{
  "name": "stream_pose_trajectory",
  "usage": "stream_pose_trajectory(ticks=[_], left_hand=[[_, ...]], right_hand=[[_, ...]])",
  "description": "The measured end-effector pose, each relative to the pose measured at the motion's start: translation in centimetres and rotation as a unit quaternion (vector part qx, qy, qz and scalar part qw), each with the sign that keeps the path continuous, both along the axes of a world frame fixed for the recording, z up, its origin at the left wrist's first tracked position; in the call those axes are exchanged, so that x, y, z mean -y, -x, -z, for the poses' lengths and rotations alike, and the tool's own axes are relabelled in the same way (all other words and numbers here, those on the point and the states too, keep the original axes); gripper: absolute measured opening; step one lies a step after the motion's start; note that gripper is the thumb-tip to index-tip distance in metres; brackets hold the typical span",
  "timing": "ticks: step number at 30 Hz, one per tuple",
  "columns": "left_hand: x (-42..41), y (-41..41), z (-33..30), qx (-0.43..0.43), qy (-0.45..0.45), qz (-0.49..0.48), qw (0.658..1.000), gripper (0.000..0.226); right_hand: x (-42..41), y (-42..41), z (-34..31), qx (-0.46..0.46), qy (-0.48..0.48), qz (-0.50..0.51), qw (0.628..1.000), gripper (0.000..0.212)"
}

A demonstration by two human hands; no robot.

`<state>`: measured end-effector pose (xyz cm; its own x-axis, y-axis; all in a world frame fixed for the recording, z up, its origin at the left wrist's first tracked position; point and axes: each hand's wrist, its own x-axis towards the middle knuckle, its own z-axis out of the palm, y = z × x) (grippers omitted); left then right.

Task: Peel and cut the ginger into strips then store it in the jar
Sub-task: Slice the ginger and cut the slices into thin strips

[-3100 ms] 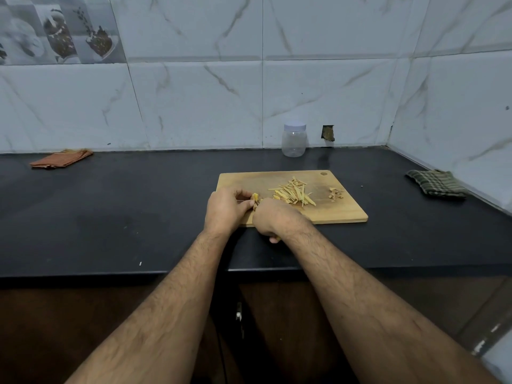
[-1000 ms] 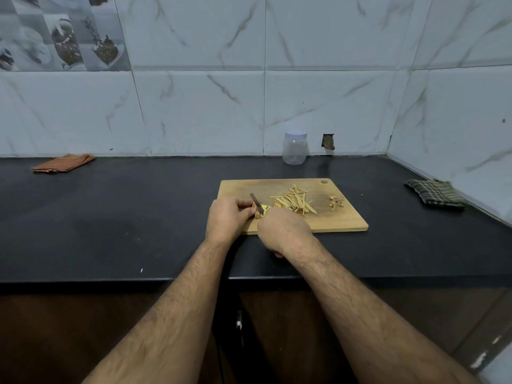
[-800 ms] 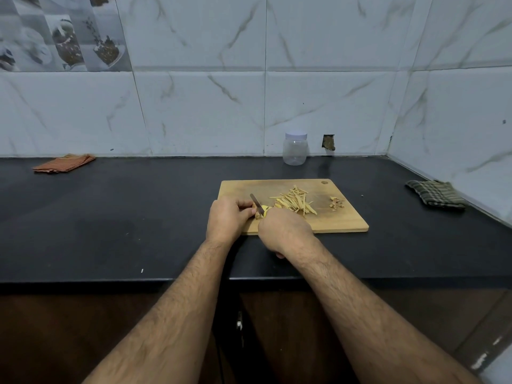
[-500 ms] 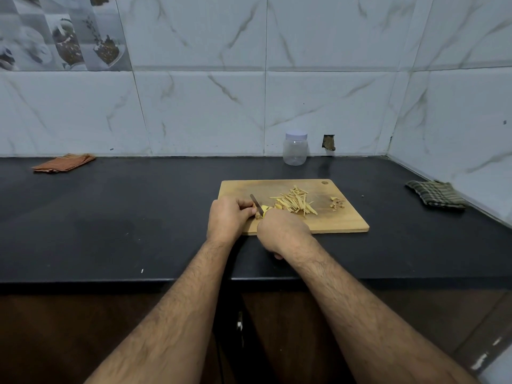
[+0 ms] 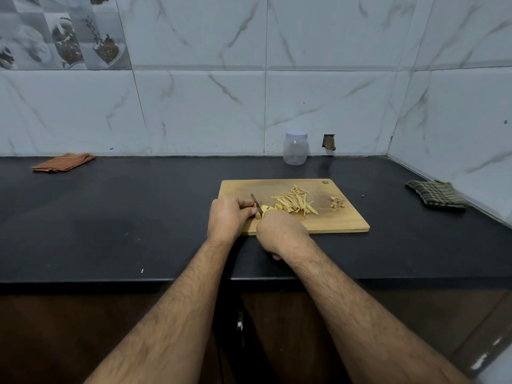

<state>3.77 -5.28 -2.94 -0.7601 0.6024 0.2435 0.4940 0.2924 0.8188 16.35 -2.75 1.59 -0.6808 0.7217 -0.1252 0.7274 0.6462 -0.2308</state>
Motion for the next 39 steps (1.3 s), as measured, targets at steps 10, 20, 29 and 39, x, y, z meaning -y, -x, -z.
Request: stream_pose_trajectory(ticks=[10,20,29,39], left_hand=[[0.0,0.0,-0.1,0.0,0.007,-0.003,1.0,0.013],[0.3,-0.2,-0.2,-0.02,-0.001,0.009,1.0,0.014],[0.2,-0.1,-0.1,-0.042,0.0,0.022,0.999,0.016],[0.2,-0.2,-0.1,-0.06,0.006,0.005,0.998,0.016]], right_hand=[[-0.4,0.6,-0.2,-0.055,0.028,0.044,0.997,0.018],[-0.2,0.6,0.1,-0.055,0.033,0.048,0.997,0.021],[-0.7,1.4,0.4,-0.055,0.026,0.045,0.997,0.022],[-1.0,1.1,0.5,-0.011,0.032,0.015,0.999,0.015]])
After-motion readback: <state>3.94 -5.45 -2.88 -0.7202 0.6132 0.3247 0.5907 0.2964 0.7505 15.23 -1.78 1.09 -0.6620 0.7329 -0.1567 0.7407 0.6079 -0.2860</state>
